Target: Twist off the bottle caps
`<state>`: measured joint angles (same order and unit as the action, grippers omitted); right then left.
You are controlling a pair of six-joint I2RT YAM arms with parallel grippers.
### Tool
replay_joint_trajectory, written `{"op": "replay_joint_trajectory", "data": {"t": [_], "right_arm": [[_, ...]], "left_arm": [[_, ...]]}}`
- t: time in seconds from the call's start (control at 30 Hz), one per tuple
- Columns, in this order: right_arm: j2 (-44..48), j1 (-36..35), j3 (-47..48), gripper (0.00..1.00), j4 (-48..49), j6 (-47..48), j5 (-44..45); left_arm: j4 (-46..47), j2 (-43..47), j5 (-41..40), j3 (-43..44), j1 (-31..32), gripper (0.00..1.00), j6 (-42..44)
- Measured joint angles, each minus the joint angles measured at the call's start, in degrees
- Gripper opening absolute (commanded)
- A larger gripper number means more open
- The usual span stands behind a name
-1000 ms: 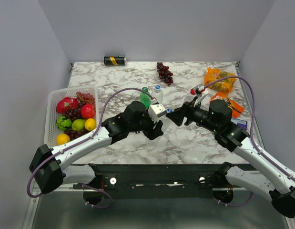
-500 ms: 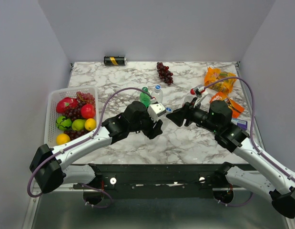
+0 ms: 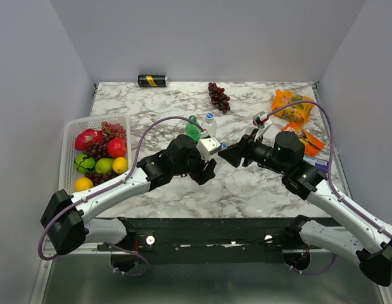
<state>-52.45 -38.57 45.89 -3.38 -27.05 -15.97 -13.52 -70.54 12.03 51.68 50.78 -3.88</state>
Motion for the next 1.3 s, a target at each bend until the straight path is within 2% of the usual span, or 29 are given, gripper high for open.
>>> {"op": "replay_joint_trajectory", "data": {"t": [0.97, 1.17, 1.3], "right_arm": [[-4.13, 0.00, -0.04, 0.58, 2.58, -0.42, -0.07], [-4.68, 0.02, -0.90, 0.52, 4.66, -0.35, -0.87], [-5.79, 0.07, -1.20, 0.39, 5.92, 0.09, -1.49]], "left_arm": [[-1.79, -0.68, -1.18, 0.00, 1.49, 0.37, 0.50], [-1.84, -0.68, 1.22, 0.00, 0.83, 0.37, 0.13], [-1.86, -0.68, 3.39, 0.00, 0.20, 0.38, -0.28]]}}
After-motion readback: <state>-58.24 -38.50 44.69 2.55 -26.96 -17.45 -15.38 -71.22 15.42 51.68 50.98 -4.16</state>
